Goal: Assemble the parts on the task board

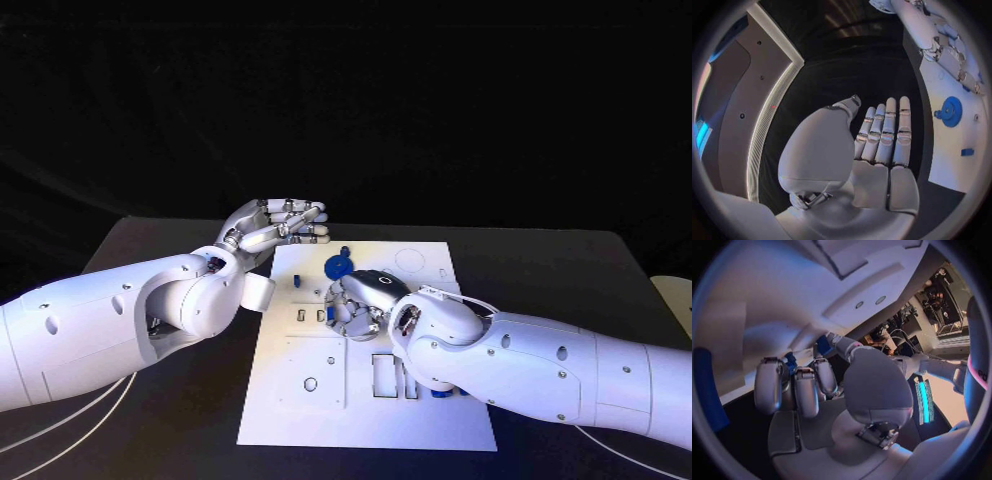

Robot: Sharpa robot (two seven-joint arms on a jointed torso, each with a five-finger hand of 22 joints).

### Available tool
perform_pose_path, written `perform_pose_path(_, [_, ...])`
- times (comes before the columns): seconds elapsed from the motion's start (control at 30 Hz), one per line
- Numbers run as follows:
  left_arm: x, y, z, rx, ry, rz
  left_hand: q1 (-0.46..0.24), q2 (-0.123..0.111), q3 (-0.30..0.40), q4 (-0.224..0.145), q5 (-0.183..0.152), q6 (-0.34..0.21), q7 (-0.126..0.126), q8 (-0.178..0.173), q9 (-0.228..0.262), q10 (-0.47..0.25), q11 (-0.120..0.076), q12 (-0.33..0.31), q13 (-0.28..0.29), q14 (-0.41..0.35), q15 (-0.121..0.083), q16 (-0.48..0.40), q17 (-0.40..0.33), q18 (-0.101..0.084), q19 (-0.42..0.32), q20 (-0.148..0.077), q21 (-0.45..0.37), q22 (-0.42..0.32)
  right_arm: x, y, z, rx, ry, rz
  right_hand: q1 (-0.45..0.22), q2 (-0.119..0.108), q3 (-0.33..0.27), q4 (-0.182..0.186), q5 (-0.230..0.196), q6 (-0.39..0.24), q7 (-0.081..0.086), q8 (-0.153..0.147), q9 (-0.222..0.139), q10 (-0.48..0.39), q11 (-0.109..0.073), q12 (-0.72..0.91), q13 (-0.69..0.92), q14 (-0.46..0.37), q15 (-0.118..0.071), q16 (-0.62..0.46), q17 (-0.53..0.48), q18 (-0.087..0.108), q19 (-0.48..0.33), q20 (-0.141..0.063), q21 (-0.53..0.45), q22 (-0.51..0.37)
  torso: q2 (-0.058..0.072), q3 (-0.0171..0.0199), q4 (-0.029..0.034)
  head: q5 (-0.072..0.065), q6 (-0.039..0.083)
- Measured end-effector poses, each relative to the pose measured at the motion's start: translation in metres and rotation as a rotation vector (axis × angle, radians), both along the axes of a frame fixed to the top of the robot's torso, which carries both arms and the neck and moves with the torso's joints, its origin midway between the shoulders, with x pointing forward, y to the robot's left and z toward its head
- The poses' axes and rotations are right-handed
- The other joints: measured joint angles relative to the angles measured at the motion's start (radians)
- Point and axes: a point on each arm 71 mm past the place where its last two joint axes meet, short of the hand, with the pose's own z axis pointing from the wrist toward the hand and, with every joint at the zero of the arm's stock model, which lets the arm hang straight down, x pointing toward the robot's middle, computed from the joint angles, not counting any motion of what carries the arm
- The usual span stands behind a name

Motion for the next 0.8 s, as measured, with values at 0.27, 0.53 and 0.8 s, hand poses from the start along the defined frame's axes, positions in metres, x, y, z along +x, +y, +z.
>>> perform_pose_path(0.27, [0.0003,0.0003,-0.0002,0.001,0.000,0.001,0.000,0.000,0.000,0.000,0.000,0.000,0.000,0.000,0.000,0.000,0.000,0.000,0.000,0.000,0.000,0.000,0.000,0.000,0.000,0.000,0.000,0.000,-0.0001,-0.0004,-0.0008,0.001,0.001,0.001,-0.021,-0.033,-0.044,0.019,-0.030,-0.068,0.021,-0.041,-0.024,-0.060,0.022,-0.061,-0.057,0.000,0.020,-0.008,0.001,0.000,-0.016,0.016,-0.033,0.001,0.000,-0.0007,0.0000,-0.003,0.000])
perform_pose_path(0.53, [0.0010,0.0012,-0.0004,0.002,0.000,0.004,0.000,0.000,0.000,0.000,0.000,0.000,0.000,0.000,0.000,0.000,0.000,0.000,0.000,0.000,0.000,0.000,0.000,0.000,0.000,0.000,0.000,0.000,-0.0020,-0.0001,-0.0018,0.009,0.001,0.006,-0.039,-0.060,-0.109,0.046,-0.035,-0.127,0.034,-0.071,-0.043,-0.099,0.033,-0.092,-0.093,0.002,0.030,-0.019,0.001,0.000,-0.036,0.029,-0.067,0.001,0.000,-0.0007,0.0012,-0.005,0.002])
perform_pose_path(0.8, [0.0021,0.0032,-0.0008,0.004,0.000,0.009,0.000,0.000,0.003,-0.003,0.000,0.000,0.000,0.000,0.000,0.000,0.000,0.000,0.000,0.000,0.000,-0.004,0.002,0.000,0.000,0.000,0.000,0.000,-0.0078,-0.0070,0.0027,0.047,-0.015,0.008,-0.034,-0.065,-0.120,0.056,-0.031,-0.130,0.037,-0.071,-0.047,-0.101,0.034,-0.092,-0.095,0.003,0.031,-0.019,0.001,0.000,-0.036,0.028,-0.067,0.001,0.000,0.0001,0.0006,-0.001,0.002])
